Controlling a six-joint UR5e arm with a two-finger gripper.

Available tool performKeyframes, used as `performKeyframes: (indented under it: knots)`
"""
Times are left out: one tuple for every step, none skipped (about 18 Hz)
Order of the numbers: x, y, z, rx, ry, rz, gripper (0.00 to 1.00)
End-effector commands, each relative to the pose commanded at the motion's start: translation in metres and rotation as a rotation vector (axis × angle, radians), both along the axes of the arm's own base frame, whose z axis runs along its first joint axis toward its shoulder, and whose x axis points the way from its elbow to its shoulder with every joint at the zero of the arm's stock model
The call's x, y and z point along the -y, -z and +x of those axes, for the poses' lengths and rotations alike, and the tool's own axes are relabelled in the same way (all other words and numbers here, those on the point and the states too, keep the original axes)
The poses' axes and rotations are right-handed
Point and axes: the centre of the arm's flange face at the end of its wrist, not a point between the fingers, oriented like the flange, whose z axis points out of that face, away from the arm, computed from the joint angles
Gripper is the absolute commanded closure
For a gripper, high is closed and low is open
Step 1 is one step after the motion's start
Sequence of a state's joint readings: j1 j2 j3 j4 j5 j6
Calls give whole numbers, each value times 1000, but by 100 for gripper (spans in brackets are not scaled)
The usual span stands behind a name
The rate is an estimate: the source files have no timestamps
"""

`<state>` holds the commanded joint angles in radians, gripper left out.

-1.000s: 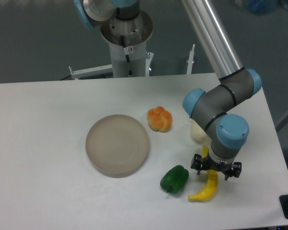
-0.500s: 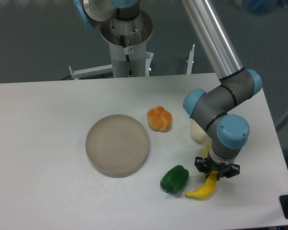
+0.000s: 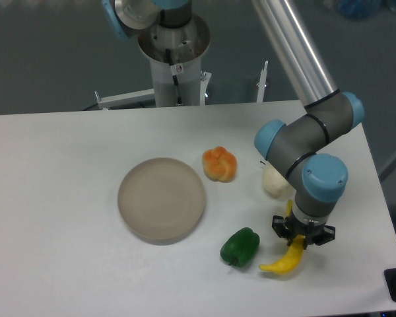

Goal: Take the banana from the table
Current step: 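Lift the grasped banana up off the table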

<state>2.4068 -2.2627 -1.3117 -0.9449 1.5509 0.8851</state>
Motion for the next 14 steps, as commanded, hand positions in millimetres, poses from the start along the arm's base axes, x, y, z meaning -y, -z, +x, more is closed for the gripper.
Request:
performKeyframes:
  knots:
    - [-1, -11, -2, -12, -1, 12, 67]
    - [-1, -18, -3, -21, 0, 18, 67]
    - [-1, -28, -3, -34, 4, 29, 67]
    - [-2, -38, -2, -46, 23, 37, 67]
    - [-2, -48, 1, -61, 51, 42, 67]
    - [-3, -58, 7, -76, 79, 46, 67]
    - [-3, -66, 11, -83, 90, 50, 67]
    - [-3, -75, 17, -90, 97, 54, 67]
    - [-3, -86, 25, -98, 104, 61, 67]
    - [-1, -96, 26, -107, 104, 69, 67]
    - [0, -102, 30, -112, 106, 74, 67]
    - [4, -107, 34, -111, 106, 70, 67]
    - [7, -111, 36, -105, 107, 65, 67]
    - [8, -116, 38, -100, 113, 59, 67]
